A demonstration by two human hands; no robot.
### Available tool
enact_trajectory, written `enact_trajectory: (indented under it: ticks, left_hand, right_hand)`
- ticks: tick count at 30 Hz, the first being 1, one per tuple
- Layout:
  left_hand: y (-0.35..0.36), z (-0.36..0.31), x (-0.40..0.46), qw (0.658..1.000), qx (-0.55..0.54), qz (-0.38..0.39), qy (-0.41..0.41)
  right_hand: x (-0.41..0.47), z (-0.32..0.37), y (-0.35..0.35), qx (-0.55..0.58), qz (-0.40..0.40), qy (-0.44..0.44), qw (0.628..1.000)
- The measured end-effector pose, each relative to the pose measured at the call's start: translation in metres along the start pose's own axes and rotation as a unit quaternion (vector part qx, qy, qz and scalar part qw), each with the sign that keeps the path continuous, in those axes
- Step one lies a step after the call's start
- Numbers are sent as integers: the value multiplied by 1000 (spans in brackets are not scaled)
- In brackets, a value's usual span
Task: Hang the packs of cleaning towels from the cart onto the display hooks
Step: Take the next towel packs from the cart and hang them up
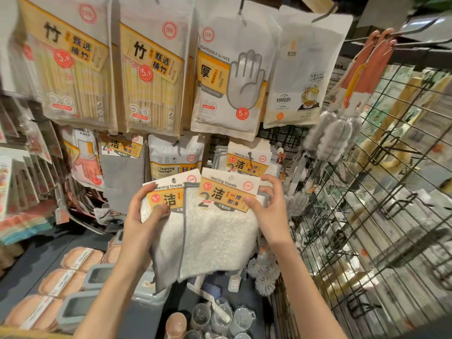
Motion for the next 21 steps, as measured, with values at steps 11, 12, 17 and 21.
enact_trajectory:
  ticks: [11, 12, 17, 21]
  left_hand:
    - [-26, -4, 4, 999, 39, -17, 23]
    - [-27, -5, 4, 999, 41, -17, 24]
    - [-28, -10, 4, 999, 39, -17, 22]
    - [-30, -14, 4, 998, 47, -18, 32]
  right_hand:
    - [52, -25, -23, -2, -83, 22, 996]
    - [57, -29, -22, -9, -85, 27, 996]
    - [71, -42, -22, -24, -108, 41, 993]
    - [79, -44, -19, -55, -133, 37, 989]
Point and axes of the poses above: each hand's wrist, its own x-axis towards the middle knuckle, its own y-axis out of the palm, z = x × y, the point moved 8 cm from there along x, towards the middle knuckle, and after that the axes turned 14 degrees about -x, right-handed, at the moved point
